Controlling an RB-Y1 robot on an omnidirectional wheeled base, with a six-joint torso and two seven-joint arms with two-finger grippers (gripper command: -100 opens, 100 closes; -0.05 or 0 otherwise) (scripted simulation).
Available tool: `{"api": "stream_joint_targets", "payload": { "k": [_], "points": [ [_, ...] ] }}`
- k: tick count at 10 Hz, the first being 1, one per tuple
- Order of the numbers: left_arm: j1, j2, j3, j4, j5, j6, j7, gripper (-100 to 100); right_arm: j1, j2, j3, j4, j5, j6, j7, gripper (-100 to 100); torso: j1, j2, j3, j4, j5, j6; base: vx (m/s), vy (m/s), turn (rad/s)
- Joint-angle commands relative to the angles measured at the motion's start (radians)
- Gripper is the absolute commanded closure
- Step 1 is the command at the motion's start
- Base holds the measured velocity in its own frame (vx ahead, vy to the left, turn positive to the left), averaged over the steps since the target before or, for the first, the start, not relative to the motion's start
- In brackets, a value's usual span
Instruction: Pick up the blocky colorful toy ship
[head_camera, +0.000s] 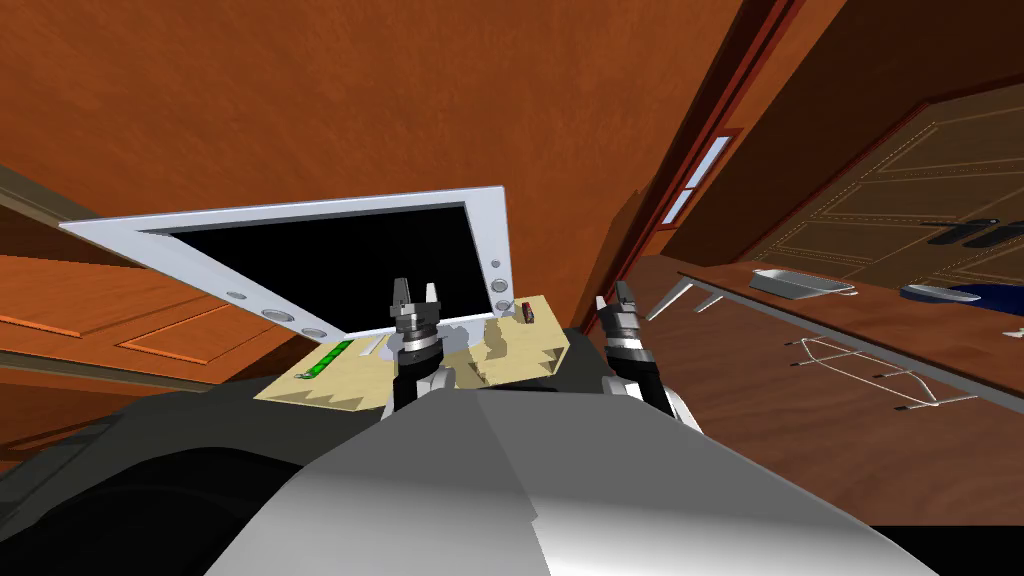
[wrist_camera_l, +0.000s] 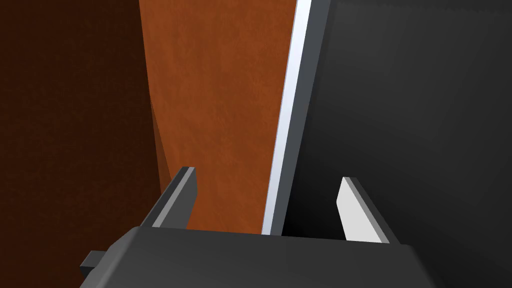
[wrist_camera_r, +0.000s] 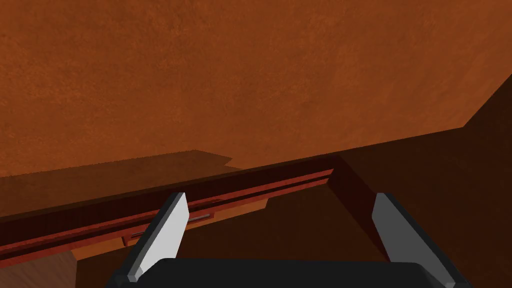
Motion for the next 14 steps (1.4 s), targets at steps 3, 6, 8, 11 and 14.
{"api": "stream_joint_targets", "payload": {
  "k": [3, 6, 8, 11, 14],
  "points": [
    [0.0, 0.0, 0.0, 0.0, 0.0, 0.0, 0.0, 0, -0.045, -0.098, 0.031, 0.057, -0.003, 0.024, -0.003, -100, 0.003, 0.001, 0.001, 0.0, 0.001, 0.0, -0.029, 0.044, 0.082],
    [0.0, 0.0, 0.0, 0.0, 0.0, 0.0, 0.0, 0, -0.097, -0.192, 0.072, 0.131, -0.006, 0.054, -0.006, -100, 0.004, 0.002, 0.001, 0.001, 0.001, 0.0, -0.043, 0.067, 0.12],
    [0.0, 0.0, 0.0, 0.0, 0.0, 0.0, 0.0, 0, -0.117, -0.236, 0.089, 0.16, -0.008, 0.065, -0.007, -100, 0.004, 0.003, 0.002, 0.001, 0.001, 0.0, -0.041, 0.051, 0.104],
    [0.0, 0.0, 0.0, 0.0, 0.0, 0.0, 0.0, 0, -0.176, -0.339, 0.146, 0.253, -0.013, 0.103, -0.011, -100, 0.004, 0.003, 0.001, 0.001, 0.001, 0.0, -0.047, 0.064, 0.156],
    [0.0, 0.0, 0.0, 0.0, 0.0, 0.0, 0.0, 0, -0.216, -0.427, 0.19, 0.327, -0.017, 0.129, -0.013, -100, 0.003, 0.004, 0.002, 0.001, 0.001, 0.0, -0.051, 0.063, 0.136]
  ]
}}
